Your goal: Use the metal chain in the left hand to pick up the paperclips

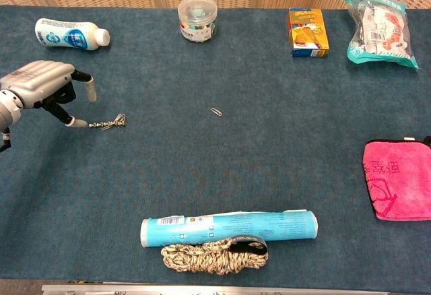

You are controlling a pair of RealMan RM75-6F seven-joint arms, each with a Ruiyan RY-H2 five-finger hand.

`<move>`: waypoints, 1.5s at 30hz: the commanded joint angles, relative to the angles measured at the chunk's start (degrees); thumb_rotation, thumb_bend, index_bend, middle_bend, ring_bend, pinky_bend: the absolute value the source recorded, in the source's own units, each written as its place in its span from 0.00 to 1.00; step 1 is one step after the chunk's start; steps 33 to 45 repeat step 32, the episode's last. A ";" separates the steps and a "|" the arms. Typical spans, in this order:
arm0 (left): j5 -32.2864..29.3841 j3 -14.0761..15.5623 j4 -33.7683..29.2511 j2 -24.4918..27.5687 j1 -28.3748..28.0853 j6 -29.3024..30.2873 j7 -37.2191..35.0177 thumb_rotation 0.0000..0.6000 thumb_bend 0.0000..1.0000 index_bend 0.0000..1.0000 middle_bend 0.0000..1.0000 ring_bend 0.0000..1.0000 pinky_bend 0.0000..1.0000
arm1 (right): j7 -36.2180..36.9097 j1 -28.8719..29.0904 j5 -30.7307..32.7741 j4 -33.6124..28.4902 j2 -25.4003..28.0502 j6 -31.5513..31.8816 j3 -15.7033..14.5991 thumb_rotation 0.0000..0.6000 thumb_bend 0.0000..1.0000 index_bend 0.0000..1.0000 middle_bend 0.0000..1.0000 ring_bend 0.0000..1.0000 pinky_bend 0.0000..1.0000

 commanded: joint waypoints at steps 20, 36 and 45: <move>1.63 -0.01 -15.11 8.90 16.77 26.44 5.45 1.00 0.02 0.47 0.39 0.37 0.35 | -6.09 1.19 0.86 -4.14 0.22 -1.77 0.28 1.00 0.00 0.27 0.26 0.14 0.48; 3.12 1.67 -14.82 8.48 23.33 31.10 3.65 1.00 0.02 0.48 0.36 0.37 0.35 | -7.97 1.91 1.27 -6.34 0.52 -3.03 0.49 1.00 0.00 0.27 0.26 0.14 0.48; 3.12 1.67 -14.82 8.48 23.33 31.10 3.65 1.00 0.02 0.48 0.36 0.37 0.35 | -7.97 1.91 1.27 -6.34 0.52 -3.03 0.49 1.00 0.00 0.27 0.26 0.14 0.48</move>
